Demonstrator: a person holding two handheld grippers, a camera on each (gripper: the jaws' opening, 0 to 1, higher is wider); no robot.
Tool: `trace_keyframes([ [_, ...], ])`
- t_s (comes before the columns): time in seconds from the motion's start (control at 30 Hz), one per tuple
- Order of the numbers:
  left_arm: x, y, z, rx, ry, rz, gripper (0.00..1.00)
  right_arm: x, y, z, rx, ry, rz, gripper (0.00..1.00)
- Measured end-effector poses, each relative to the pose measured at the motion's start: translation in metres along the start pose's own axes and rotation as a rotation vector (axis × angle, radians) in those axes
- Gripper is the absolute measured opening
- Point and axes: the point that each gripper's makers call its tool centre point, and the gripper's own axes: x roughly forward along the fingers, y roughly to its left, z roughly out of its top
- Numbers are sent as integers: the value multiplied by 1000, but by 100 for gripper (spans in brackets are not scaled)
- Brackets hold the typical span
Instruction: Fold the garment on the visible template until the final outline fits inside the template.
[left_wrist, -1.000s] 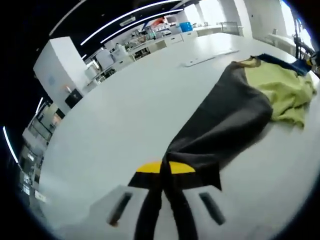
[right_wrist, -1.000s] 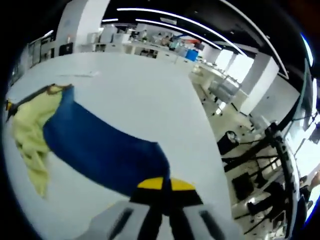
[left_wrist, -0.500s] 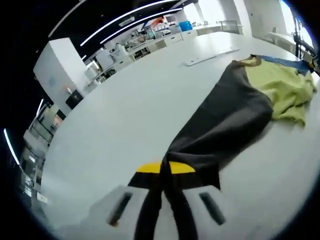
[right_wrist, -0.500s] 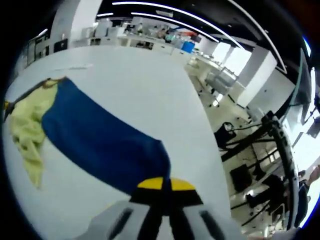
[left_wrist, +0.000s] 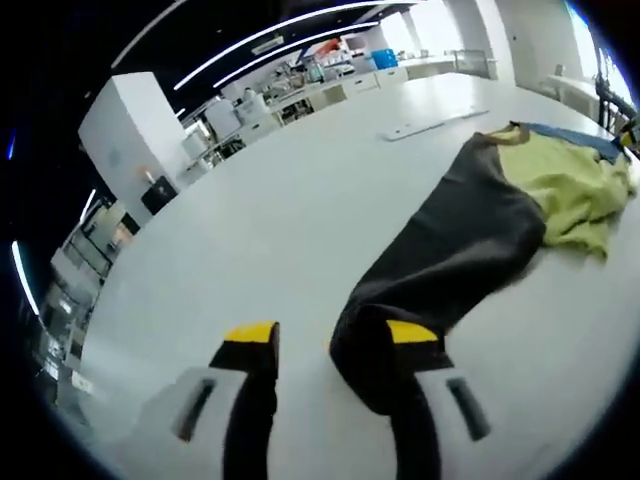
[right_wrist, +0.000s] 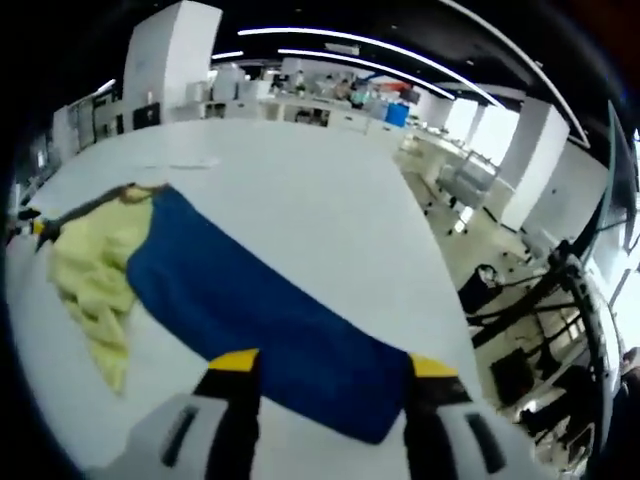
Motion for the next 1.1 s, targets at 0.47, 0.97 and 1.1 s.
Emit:
trace_keyframes([
  [0.47, -39, -52, 20, -29, -122, -185, 82, -16, 81, 20, -90, -43, 253, 85],
  [0.97, -65, -126, 31, -140, -200, -358, 77, -32, 134, 10, -49, -27, 385, 82],
  [1.1, -66, -147, 34, -154, -215, -391, 73, -33, 146, 4, -60, -17, 403, 78],
])
